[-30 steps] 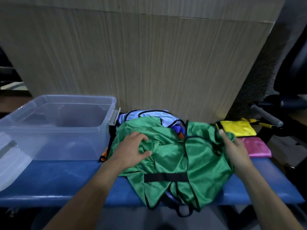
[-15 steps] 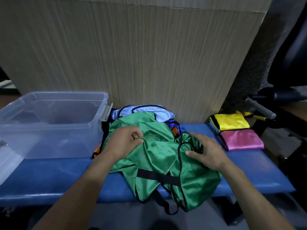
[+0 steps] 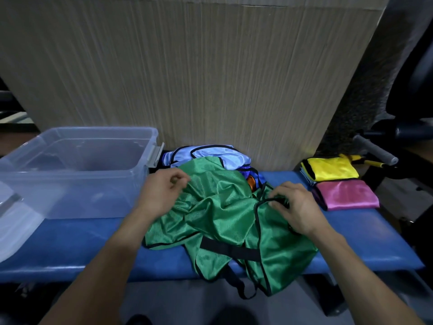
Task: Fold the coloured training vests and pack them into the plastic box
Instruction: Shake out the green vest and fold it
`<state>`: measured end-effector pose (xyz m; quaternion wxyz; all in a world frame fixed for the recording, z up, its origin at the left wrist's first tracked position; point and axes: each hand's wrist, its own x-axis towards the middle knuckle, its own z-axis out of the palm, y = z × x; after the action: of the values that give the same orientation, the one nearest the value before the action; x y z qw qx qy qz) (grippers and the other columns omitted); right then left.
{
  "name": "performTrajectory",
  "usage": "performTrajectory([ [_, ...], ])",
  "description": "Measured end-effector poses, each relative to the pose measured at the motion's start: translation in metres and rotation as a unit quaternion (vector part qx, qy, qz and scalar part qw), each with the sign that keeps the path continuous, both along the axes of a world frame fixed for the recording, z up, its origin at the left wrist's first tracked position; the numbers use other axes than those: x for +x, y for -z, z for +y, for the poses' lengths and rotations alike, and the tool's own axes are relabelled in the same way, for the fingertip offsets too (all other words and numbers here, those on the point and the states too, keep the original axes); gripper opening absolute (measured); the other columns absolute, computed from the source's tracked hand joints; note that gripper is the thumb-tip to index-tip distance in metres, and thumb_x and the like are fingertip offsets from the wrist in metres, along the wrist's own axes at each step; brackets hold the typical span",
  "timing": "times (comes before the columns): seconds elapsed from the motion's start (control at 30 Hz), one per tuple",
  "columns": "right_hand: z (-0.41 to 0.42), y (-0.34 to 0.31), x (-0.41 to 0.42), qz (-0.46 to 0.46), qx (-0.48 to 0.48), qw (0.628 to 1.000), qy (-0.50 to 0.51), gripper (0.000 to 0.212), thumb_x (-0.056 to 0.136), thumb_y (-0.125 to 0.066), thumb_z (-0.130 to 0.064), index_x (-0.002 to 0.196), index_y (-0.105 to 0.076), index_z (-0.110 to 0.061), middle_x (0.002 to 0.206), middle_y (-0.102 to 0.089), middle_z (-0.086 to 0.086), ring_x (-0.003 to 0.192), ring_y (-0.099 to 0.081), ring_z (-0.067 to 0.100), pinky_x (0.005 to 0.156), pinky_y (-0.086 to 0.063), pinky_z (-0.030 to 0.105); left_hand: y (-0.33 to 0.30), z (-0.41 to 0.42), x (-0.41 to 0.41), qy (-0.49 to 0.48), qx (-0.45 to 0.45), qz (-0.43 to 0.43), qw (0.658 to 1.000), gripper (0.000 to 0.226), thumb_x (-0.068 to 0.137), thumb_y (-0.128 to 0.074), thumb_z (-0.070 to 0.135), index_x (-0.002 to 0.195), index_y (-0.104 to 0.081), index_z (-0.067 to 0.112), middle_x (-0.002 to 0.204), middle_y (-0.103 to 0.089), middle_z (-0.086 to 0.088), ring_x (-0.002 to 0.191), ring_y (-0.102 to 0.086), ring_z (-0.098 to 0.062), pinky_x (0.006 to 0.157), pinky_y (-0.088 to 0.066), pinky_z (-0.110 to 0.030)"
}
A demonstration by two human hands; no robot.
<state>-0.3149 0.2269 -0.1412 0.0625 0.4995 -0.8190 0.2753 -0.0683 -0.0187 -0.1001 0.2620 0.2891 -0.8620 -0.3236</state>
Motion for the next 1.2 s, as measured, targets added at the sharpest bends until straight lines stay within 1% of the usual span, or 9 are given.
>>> performTrajectory([
  [0.2, -0.006, -0.020, 0.023, -0.010, -0.102, 0.994, -0.040, 0.004, 0.093, -0.073, -0.023, 0.096, -0.072, -0.025, 0.094, -0.067, -0.015, 0.093, -0.063, 0.011, 0.084, -0.052, 0.038, 0.001, -0.016, 0.030, -0.084, -0.012, -0.353, 0.932, 0.038, 0.095, -0.066, 0.046, 0.083, -0.068, 0.010, 0.083, -0.071, -0.007, 0.076, -0.066, -0.022, 0.065, -0.052, -0.034],
  [0.33, -0.012, -0.037, 0.049, -0.094, -0.185, 0.976, -0.063, 0.005, 0.096, -0.068, -0.021, 0.096, -0.072, -0.022, 0.092, -0.072, -0.015, 0.090, -0.067, 0.007, 0.082, -0.051, 0.025, 0.007, -0.017, 0.038, -0.112, 0.008, -0.371, 0.922, 0.047, 0.094, -0.061, 0.058, 0.078, -0.058, 0.014, 0.072, -0.063, -0.002, 0.061, -0.058, -0.017, 0.049, -0.041, -0.027],
  [0.47, -0.022, -0.045, 0.071, -0.127, -0.206, 0.966, -0.094, 0.006, 0.098, -0.065, -0.018, 0.097, -0.070, -0.022, 0.092, -0.071, -0.012, 0.088, -0.067, 0.011, 0.082, -0.049, 0.026, 0.014, -0.015, 0.040, -0.089, 0.011, -0.406, 0.909, 0.044, 0.094, -0.063, 0.053, 0.110, -0.064, 0.011, 0.113, -0.069, -0.009, 0.089, -0.063, -0.025, 0.074, -0.049, -0.031],
  [0.63, -0.037, -0.044, 0.094, -0.129, -0.180, 0.967, -0.124, 0.007, 0.097, -0.067, -0.015, 0.098, -0.072, -0.019, 0.092, -0.071, -0.017, 0.089, -0.066, 0.004, 0.079, -0.045, 0.015, 0.012, -0.021, 0.044, -0.083, 0.111, -0.269, 0.953, 0.034, 0.086, -0.079, 0.039, 0.073, -0.063, 0.012, 0.087, -0.068, -0.005, 0.092, -0.068, -0.026, 0.081, -0.054, -0.035],
  [0.83, -0.045, -0.044, 0.103, -0.163, -0.166, 0.960, -0.156, 0.006, 0.098, -0.066, -0.019, 0.096, -0.071, -0.020, 0.088, -0.072, -0.011, 0.086, -0.070, 0.011, 0.081, -0.055, 0.037, -0.009, -0.005, 0.052, 0.033, 0.327, 0.118, 0.937, 0.016, 0.087, -0.075, 0.011, 0.100, -0.067, 0.014, 0.104, -0.074, -0.008, 0.100, -0.067, -0.022, 0.092, -0.051, -0.032],
  [0.9, -0.046, -0.047, 0.107, -0.172, -0.164, 0.957, -0.167, 0.006, 0.098, -0.066, -0.018, 0.094, -0.072, -0.019, 0.088, -0.072, -0.010, 0.086, -0.070, 0.013, 0.082, -0.054, 0.041, -0.022, 0.004, 0.051, 0.071, 0.352, 0.186, 0.915, 0.022, 0.091, -0.067, 0.000, 0.108, -0.064, 0.014, 0.104, -0.071, -0.005, 0.090, -0.068, -0.015, 0.074, -0.058, -0.028],
  [1.0, -0.046, -0.059, 0.115, -0.165, -0.172, 0.950, -0.203, 0.006, 0.097, -0.067, -0.018, 0.095, -0.073, -0.017, 0.094, -0.072, -0.006, 0.090, -0.069, 0.015, 0.084, -0.053, 0.045, -0.036, 0.017, 0.050, 0.129, 0.354, 0.247, 0.893, 0.029, 0.089, -0.063, -0.008, 0.113, -0.062, 0.009, 0.102, -0.069, -0.006, 0.087, -0.068, -0.017, 0.073, -0.060, -0.025],
  [1.13, -0.044, -0.099, 0.124, -0.139, -0.137, 0.934, -0.299, 0.008, 0.096, -0.068, -0.016, 0.097, -0.075, -0.013, 0.142, -0.057, -0.003, 0.137, -0.049, 0.013, 0.114, -0.036, 0.032, -0.052, 0.032, 0.048, 0.236, 0.301, 0.215, 0.899, 0.029, 0.087, -0.070, -0.001, 0.113, -0.063, 0.009, 0.101, -0.074, -0.004, 0.097, -0.069, -0.017, 0.087, -0.055, -0.026],
  [1.2, -0.045, -0.127, 0.128, -0.153, -0.078, 0.920, -0.353, 0.010, 0.095, -0.068, -0.017, 0.096, -0.074, -0.009, 0.149, -0.052, -0.001, 0.143, -0.043, 0.012, 0.118, -0.031, 0.033, -0.066, 0.040, 0.046, 0.286, 0.271, 0.191, 0.899, 0.026, 0.091, -0.068, 0.000, 0.115, -0.063, 0.007, 0.105, -0.073, -0.004, 0.100, -0.068, -0.018, 0.089, -0.053, -0.027],
])
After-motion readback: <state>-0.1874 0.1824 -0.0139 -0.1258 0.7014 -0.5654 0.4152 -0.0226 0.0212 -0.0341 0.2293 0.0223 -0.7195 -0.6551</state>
